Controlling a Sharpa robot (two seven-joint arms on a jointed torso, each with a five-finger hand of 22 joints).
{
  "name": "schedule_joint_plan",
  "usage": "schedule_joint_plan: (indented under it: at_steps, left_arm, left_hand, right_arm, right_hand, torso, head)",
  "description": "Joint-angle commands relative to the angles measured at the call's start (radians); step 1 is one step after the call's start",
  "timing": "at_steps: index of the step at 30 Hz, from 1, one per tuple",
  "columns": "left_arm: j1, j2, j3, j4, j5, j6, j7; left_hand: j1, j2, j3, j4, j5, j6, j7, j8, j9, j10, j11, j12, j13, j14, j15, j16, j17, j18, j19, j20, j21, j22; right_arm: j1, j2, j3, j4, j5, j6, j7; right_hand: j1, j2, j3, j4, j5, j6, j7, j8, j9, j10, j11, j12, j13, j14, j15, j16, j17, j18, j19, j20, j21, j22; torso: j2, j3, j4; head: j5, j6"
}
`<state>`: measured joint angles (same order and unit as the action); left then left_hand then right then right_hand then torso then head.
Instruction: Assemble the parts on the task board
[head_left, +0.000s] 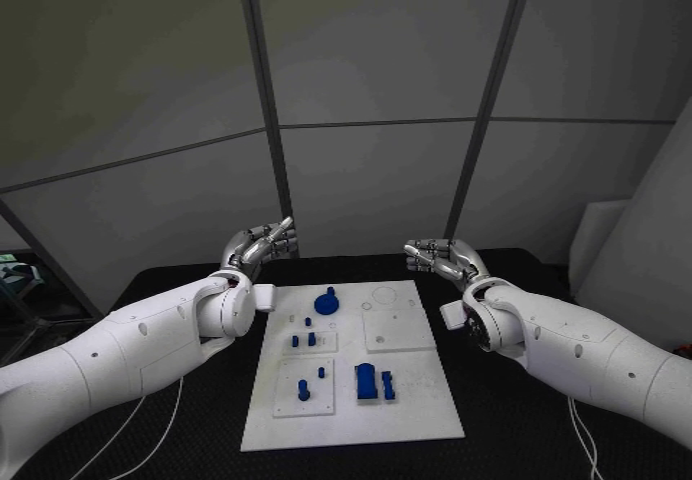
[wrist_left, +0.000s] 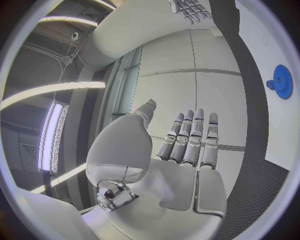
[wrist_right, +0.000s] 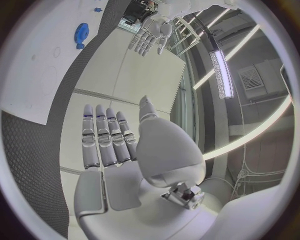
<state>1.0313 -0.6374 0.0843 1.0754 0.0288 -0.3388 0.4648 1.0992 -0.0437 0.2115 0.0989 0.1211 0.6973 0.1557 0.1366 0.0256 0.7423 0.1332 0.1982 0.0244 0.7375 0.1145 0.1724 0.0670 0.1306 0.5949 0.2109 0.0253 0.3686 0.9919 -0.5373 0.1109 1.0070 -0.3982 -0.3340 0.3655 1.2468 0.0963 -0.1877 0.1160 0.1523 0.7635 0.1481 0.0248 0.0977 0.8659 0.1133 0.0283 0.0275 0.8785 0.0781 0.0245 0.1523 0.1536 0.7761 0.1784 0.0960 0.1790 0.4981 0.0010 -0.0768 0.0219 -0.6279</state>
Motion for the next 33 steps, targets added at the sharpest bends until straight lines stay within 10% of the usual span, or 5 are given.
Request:
schedule_joint_plan:
  at_steps: [1,9,10,15,33]
  left_arm:
    - [0.004,-0.012,-0.006,0.046,-0.005,-0.053,0.009]
    - [0.011,-0.075,-0.044,0.262,-0.017,-0.236,0.031]
    - [0.012,-0.084,-0.049,0.292,-0.018,-0.261,0.034]
    - [0.016,-0.119,-0.070,0.412,-0.024,-0.362,0.047]
    - [0.019,-0.143,-0.084,0.495,-0.029,-0.431,0.055]
  left_hand:
    - [-0.359,0.044,-0.069,-0.099,-0.040,-0.228,-0.051,-0.045,-0.026,-0.243,-0.043,-0.065,-0.024,-0.241,-0.037,-0.057,-0.067,-0.039,-0.195,-0.069,-0.025,-0.121]
    - [-0.572,0.044,-0.111,-0.099,-0.121,-0.363,-0.081,-0.137,-0.026,-0.386,-0.133,-0.103,-0.024,-0.384,-0.114,-0.090,-0.067,-0.040,-0.310,-0.110,-0.025,-0.192]
    - [-0.593,0.044,-0.114,-0.099,-0.121,-0.376,-0.084,-0.137,-0.026,-0.400,-0.133,-0.107,-0.024,-0.398,-0.114,-0.093,-0.067,-0.040,-0.321,-0.114,-0.025,-0.199]
    - [-0.680,0.044,-0.130,-0.099,-0.121,-0.430,-0.156,-0.137,-0.026,-0.459,-0.133,-0.123,-0.024,-0.456,-0.114,-0.172,-0.067,-0.040,-0.368,-0.131,-0.025,-0.228]
    - [-0.897,0.044,-0.211,-0.099,-0.121,-0.569,-0.156,-0.137,-0.026,-0.606,-0.133,-0.198,-0.024,-0.603,-0.114,-0.172,-0.067,-0.040,-0.483,-0.211,-0.025,-0.369]
  right_arm:
    - [0.008,-0.016,-0.007,0.047,0.045,-0.050,0.020]
    - [0.029,-0.111,-0.051,0.264,0.194,-0.213,0.076]
    - [0.032,-0.125,-0.057,0.296,0.215,-0.236,0.085]
    - [0.046,-0.188,-0.086,0.437,0.312,-0.342,0.122]
    - [0.058,-0.243,-0.111,0.563,0.398,-0.436,0.155]
  right_hand:
    - [-0.407,-0.096,0.060,-0.039,-0.050,-0.250,-0.048,-0.025,-0.098,-0.283,-0.037,-0.028,-0.028,-0.287,-0.078,-0.024,-0.050,-0.051,-0.254,-0.058,-0.096,-0.058]
    - [-0.645,-0.096,0.098,-0.116,-0.079,-0.396,-0.077,-0.025,-0.098,-0.448,-0.113,-0.028,-0.028,-0.455,-0.078,-0.024,-0.079,-0.073,-0.402,-0.092,-0.096,-0.093]
    - [-0.669,-0.096,0.102,-0.116,-0.082,-0.410,-0.148,-0.025,-0.098,-0.465,-0.113,-0.028,-0.028,-0.472,-0.078,-0.024,-0.082,-0.073,-0.416,-0.096,-0.096,-0.096]
    - [-0.767,-0.096,0.118,-0.116,-0.152,-0.470,-0.148,-0.025,-0.098,-0.533,-0.113,-0.028,-0.028,-0.541,-0.078,-0.024,-0.152,-0.084,-0.478,-0.178,-0.096,-0.179]
    - [-1.013,-0.096,0.188,-0.116,-0.152,-0.621,-0.148,-0.025,-0.098,-0.703,-0.113,-0.028,-0.028,-0.714,-0.078,-0.024,-0.152,-0.154,-0.630,-0.178,-0.096,-0.179]
  torso:
    - [0.019,-0.0006,0.0302]
    - [0.046,-0.0010,0.0761]
    - [0.046,-0.0010,0.0768]
    - [0.046,-0.0010,0.0768]
    - [0.046,-0.0010,0.0768]
  head:
    - [-0.008,0.010]
    - [-0.022,0.028]
    - [-0.022,0.028]
    - [-0.022,0.028]
    - [-0.022,0.028]
